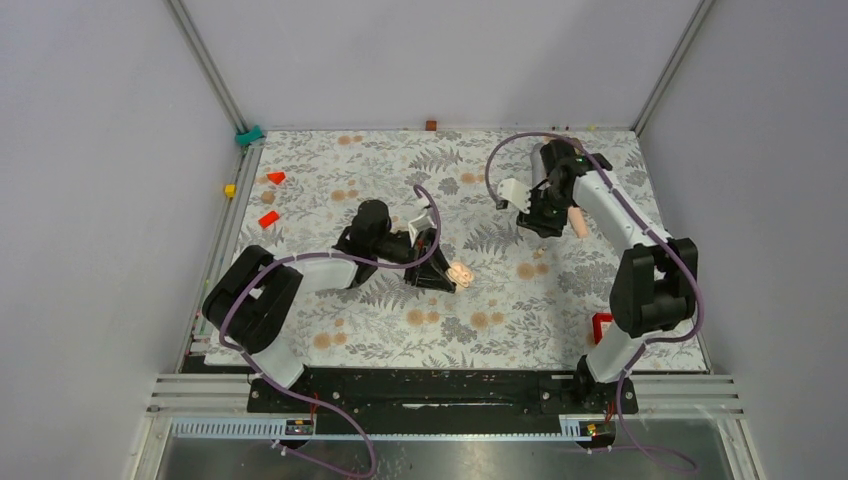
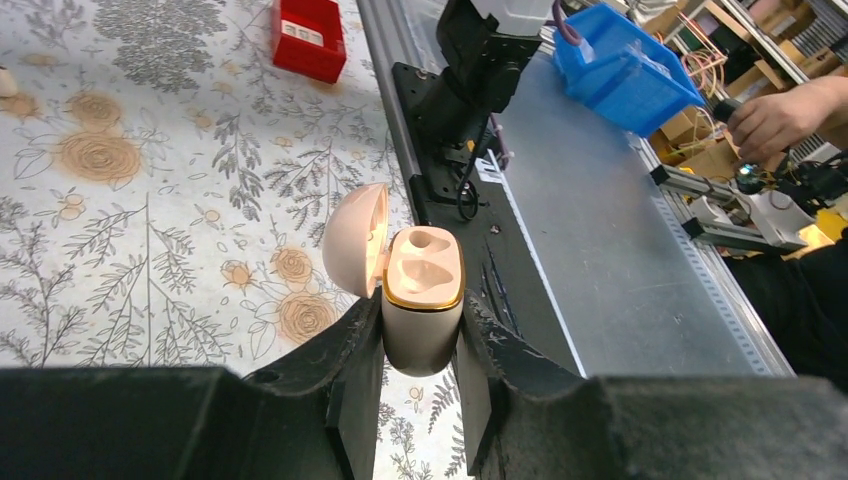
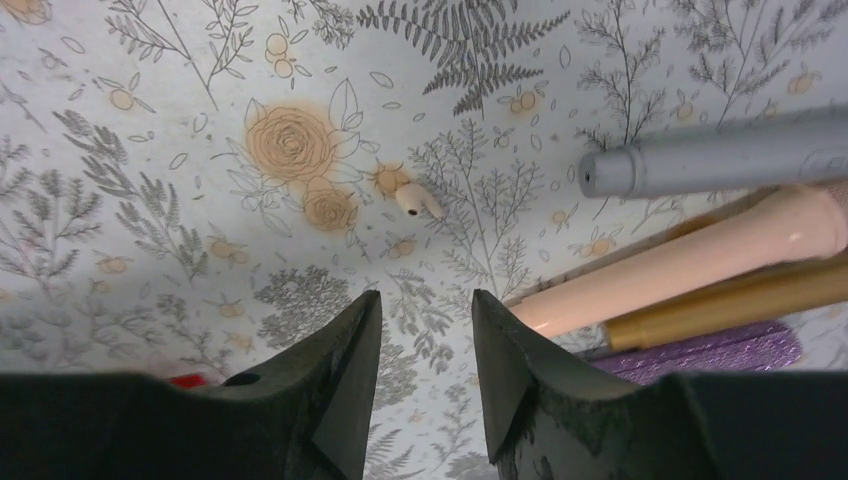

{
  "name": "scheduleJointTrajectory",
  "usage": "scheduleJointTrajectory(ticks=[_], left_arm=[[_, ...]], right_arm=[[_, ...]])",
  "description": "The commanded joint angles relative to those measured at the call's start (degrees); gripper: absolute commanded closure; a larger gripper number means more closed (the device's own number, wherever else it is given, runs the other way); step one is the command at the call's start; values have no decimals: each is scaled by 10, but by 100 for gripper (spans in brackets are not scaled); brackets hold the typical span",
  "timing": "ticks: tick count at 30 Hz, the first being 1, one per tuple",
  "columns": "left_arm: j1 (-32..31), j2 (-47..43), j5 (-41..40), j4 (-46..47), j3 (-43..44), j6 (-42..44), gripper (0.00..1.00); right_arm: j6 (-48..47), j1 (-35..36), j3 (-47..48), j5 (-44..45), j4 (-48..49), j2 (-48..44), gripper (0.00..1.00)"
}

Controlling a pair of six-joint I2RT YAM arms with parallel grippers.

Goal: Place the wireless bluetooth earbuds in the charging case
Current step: Pick up the earbud from the center of the board.

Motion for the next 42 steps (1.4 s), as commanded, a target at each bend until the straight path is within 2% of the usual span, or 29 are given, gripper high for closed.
scheduleJointTrajectory(ticks=[1,2,4,5,7,8,9,16,24,42], left_arm=[[-6,-4,44,-14,33,34,100],[-8,-5,41,-45,38,59,100],[-16,-10,32,-175,55,139,100],[-21,-15,22,-267,73,205,100],[-39,-18,-8,-509,127,407,100],[-49,-14,-20,-578,147,490,100],[-54,-11,-20,-604,158,510,100],[-60,-7,-14,-616,165,521,100],[-62,-5,-15,-681,191,566,100],[-69,0,-11,-683,193,562,100]], right_arm=[[-91,38,5,83,3,35,54],[-102,48,-2,100,9,40,54],[-115,60,-11,132,24,53,53],[-118,66,-12,147,27,60,53],[-119,79,-8,166,28,72,53],[-119,85,-5,171,28,76,53],[-119,90,-3,174,29,79,53],[-115,116,14,193,30,92,53],[-137,125,9,221,29,94,53],[-169,163,-44,292,60,128,49]])
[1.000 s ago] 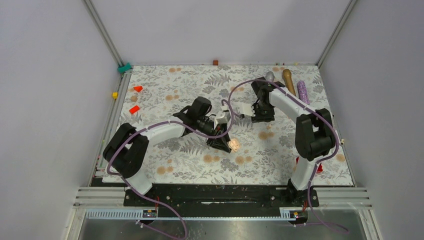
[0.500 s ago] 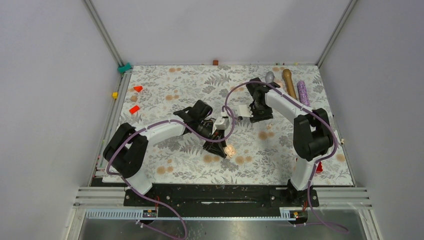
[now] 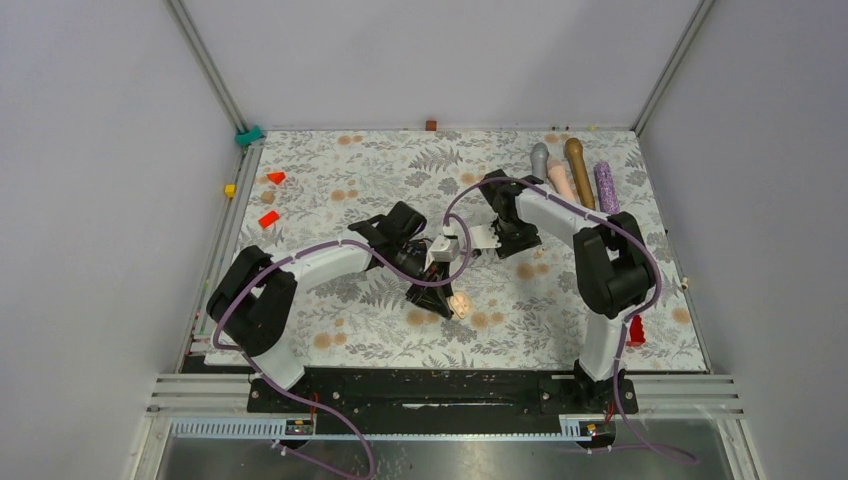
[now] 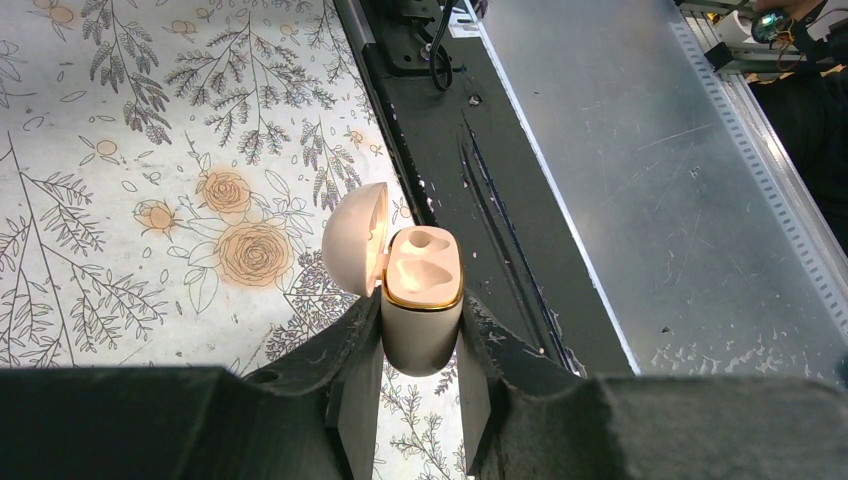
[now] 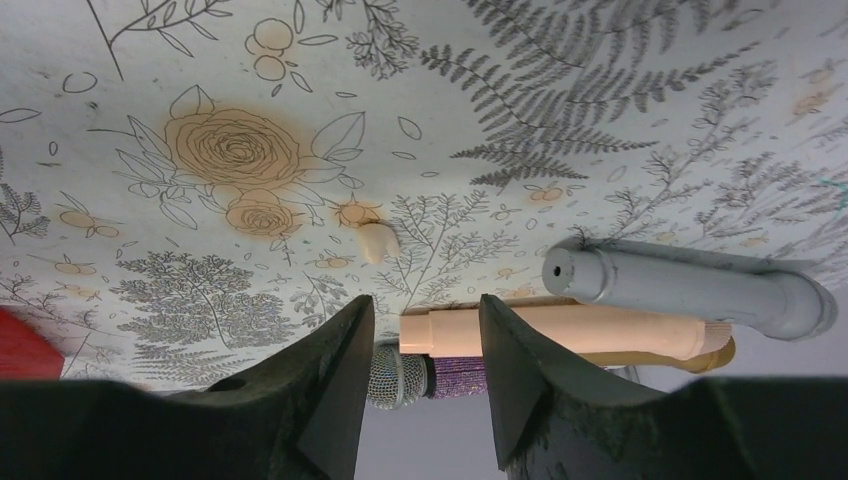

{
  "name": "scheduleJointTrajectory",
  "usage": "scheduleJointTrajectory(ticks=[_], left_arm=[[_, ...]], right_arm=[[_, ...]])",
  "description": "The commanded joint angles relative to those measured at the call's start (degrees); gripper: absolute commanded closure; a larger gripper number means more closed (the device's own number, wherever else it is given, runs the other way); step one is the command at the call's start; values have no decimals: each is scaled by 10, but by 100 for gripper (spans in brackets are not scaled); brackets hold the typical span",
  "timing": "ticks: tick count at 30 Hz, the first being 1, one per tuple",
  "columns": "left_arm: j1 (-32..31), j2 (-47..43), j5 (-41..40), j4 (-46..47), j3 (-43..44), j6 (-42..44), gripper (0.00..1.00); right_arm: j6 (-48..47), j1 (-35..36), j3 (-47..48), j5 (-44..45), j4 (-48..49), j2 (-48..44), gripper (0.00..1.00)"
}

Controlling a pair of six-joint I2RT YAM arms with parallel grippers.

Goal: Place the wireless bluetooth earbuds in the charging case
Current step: Pick up the earbud from the center of the board.

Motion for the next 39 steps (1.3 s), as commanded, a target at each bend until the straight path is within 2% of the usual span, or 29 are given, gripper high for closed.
scheduleJointTrajectory(ticks=[1,9,28,36,39], left_arm=[[-3,-3,12,1,25,17,100],[-3,0,15,2,26,13,100],[-5,2,18,1,28,11,100],[-5,1,19,2,28,10,100],[-4,1,20,2,28,10,100]], right_arm=[[-20,7,-24,36,13,16,49],[-28,7,-54,57,63,44,48],[-31,6,-65,89,45,62,49],[-20,7,-52,99,45,73,61],[-19,7,-54,106,45,75,61]])
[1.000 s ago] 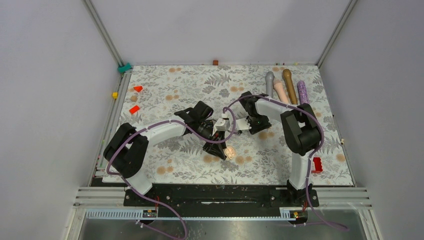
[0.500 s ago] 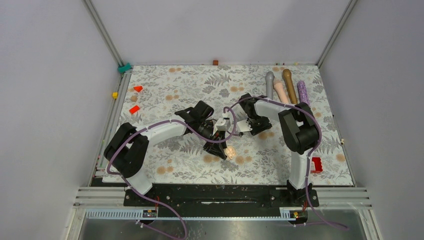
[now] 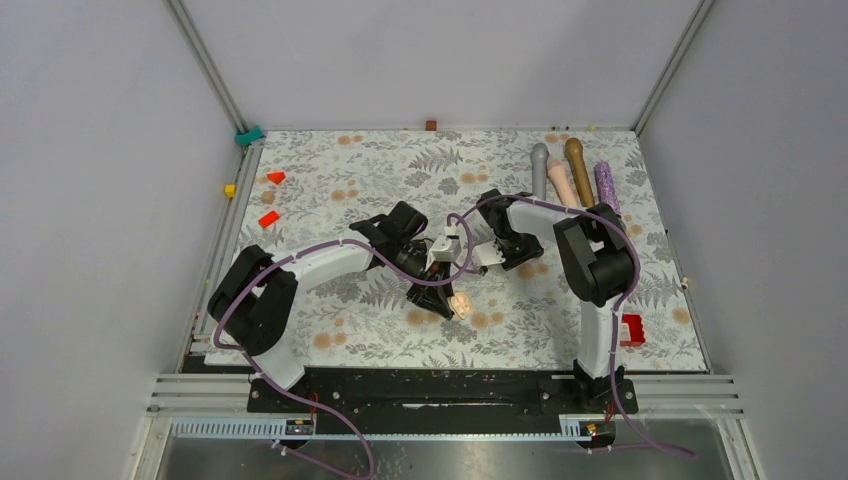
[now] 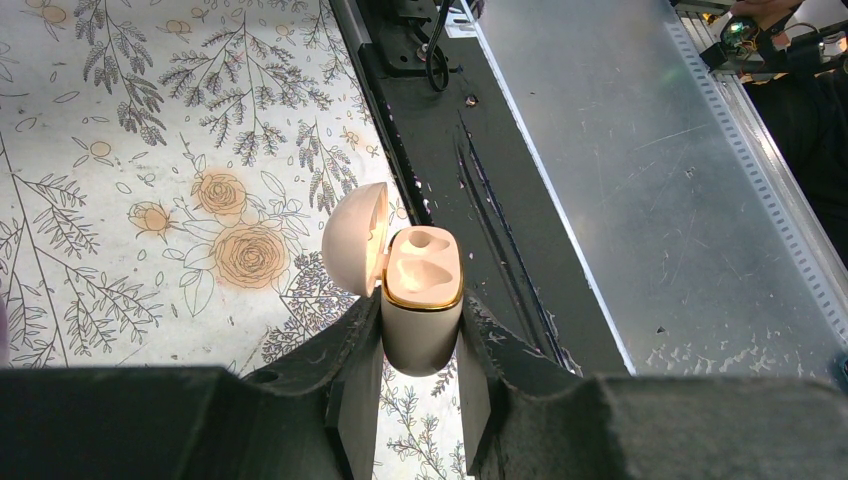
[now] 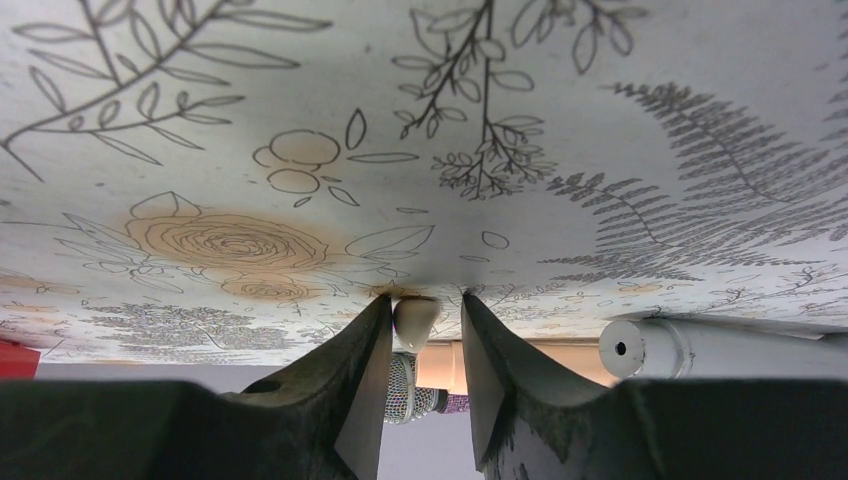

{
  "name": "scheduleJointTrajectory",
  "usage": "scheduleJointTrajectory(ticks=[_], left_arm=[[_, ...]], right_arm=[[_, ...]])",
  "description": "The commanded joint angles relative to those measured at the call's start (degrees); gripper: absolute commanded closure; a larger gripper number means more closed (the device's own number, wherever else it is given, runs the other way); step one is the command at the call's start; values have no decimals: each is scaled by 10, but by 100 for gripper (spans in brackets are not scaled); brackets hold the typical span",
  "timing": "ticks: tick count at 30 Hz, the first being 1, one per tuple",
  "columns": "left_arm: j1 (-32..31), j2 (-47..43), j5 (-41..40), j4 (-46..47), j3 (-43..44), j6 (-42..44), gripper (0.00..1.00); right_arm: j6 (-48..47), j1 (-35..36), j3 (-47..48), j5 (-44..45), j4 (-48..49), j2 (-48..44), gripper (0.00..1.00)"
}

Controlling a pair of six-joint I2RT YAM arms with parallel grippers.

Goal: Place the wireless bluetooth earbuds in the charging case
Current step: Pick up the earbud from the center of the board, then place the earbud in the charging case.

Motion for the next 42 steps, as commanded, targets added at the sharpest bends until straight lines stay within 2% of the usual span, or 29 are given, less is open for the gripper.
scheduleJointTrajectory(ticks=[1,7,13,20,25,28,33,35,40,42], left_arm=[[-2,-2,19,10,22,9,100],[-3,0,20,10,22,10,100],[-3,-3,18,10,23,8,100],[-1,-10,12,10,24,7,100],[0,-9,6,10,28,4,100],[0,-9,6,10,31,-2,100],[2,-5,0,9,41,-14,100],[9,0,3,9,47,-24,100],[27,6,24,8,57,-40,100],[30,9,31,16,53,-47,100]], right_arm=[[-1,5,9,23,-20,10,61],[21,5,30,14,-29,10,69],[91,2,106,-95,-86,-58,72],[207,-44,147,-305,-113,-184,73],[354,-116,115,-530,-74,-299,73],[455,-146,39,-623,14,-372,72],[668,-154,-99,-716,205,-470,70],[778,-154,-149,-746,298,-495,70],[1063,-154,-272,-783,618,-531,71],[1136,-155,-296,-784,693,-524,71]])
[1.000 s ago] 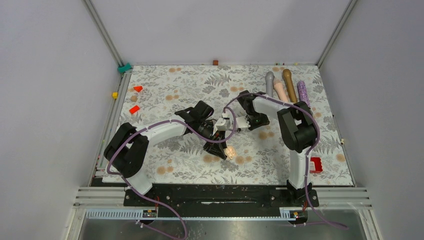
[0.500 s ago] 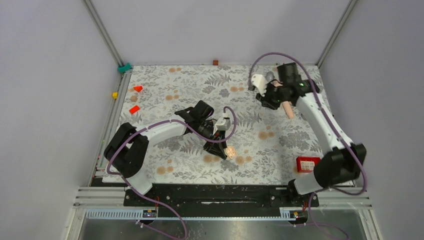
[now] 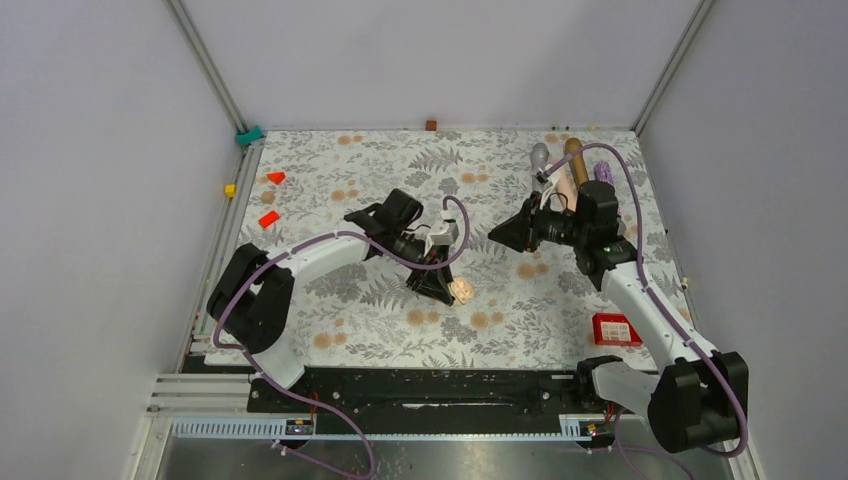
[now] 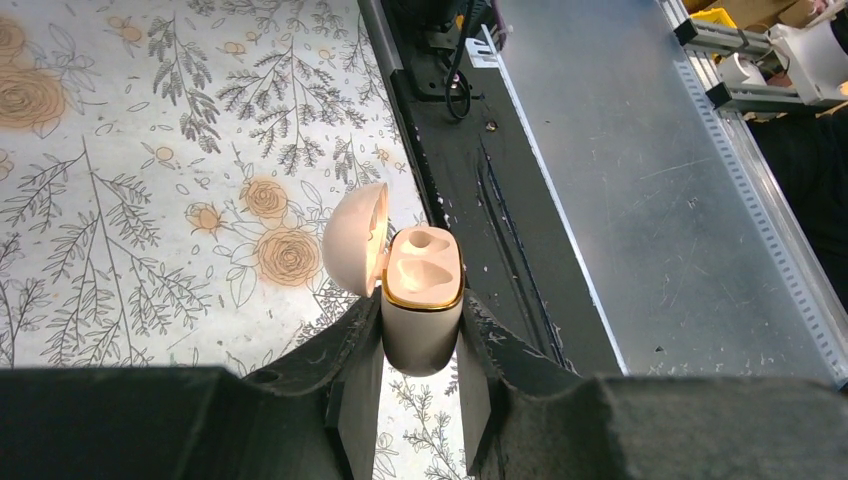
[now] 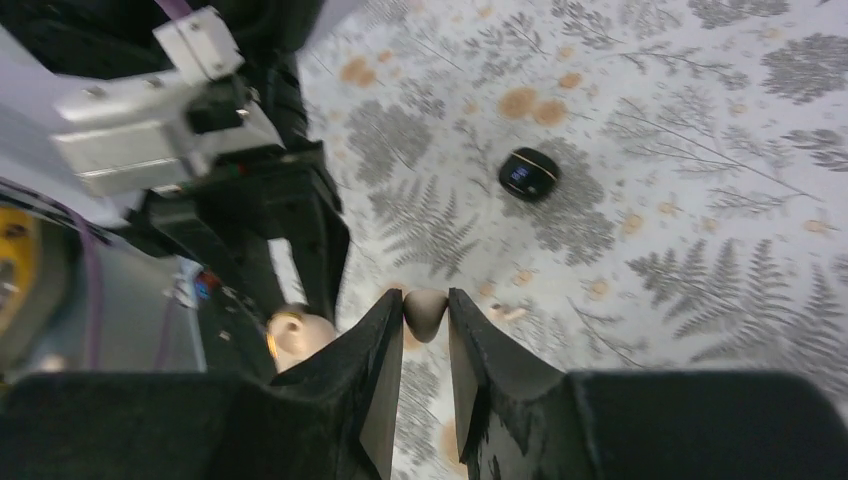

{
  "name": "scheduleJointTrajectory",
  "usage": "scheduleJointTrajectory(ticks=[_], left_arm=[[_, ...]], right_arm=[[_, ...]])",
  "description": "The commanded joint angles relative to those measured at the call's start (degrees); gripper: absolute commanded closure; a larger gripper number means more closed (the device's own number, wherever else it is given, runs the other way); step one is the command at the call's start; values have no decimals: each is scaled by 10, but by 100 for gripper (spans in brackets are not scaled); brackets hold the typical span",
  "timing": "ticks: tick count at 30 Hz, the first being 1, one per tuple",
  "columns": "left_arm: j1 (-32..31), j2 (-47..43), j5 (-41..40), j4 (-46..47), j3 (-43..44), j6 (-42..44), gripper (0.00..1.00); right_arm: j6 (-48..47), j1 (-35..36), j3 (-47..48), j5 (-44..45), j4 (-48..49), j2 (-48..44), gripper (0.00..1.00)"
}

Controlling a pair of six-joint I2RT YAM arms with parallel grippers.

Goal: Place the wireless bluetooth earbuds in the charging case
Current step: Place the earbud in the charging case.

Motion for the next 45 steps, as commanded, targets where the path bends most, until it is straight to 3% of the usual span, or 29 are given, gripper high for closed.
scheduleJointTrajectory(ticks=[1,6,9,12,20,22,26,36,41,45], left_arm=[[9,10,34,33,15,-27,100],[14,18,42,117,-6,-104,100],[21,19,47,235,-28,-197,100],[28,18,51,427,-78,-352,100],[38,92,63,1075,-149,-851,100],[38,108,62,1092,-138,-875,100],[38,101,43,1061,-148,-838,100],[39,64,18,804,-136,-657,100],[40,60,26,827,-142,-666,100],[40,64,37,914,-151,-726,100]], right_arm=[[292,-1,-53,-53,328,-8,71],[366,-1,-85,-45,395,-6,71],[389,-1,-101,-41,414,-15,71],[419,-1,-129,-40,463,-15,70],[451,1,-152,-50,522,-21,69],[449,6,-154,-55,523,-23,69],[427,15,-154,-54,501,-22,69],[319,67,-116,-43,339,-6,70],[273,72,-104,-39,269,-6,70],[249,79,-97,-34,235,-6,70]])
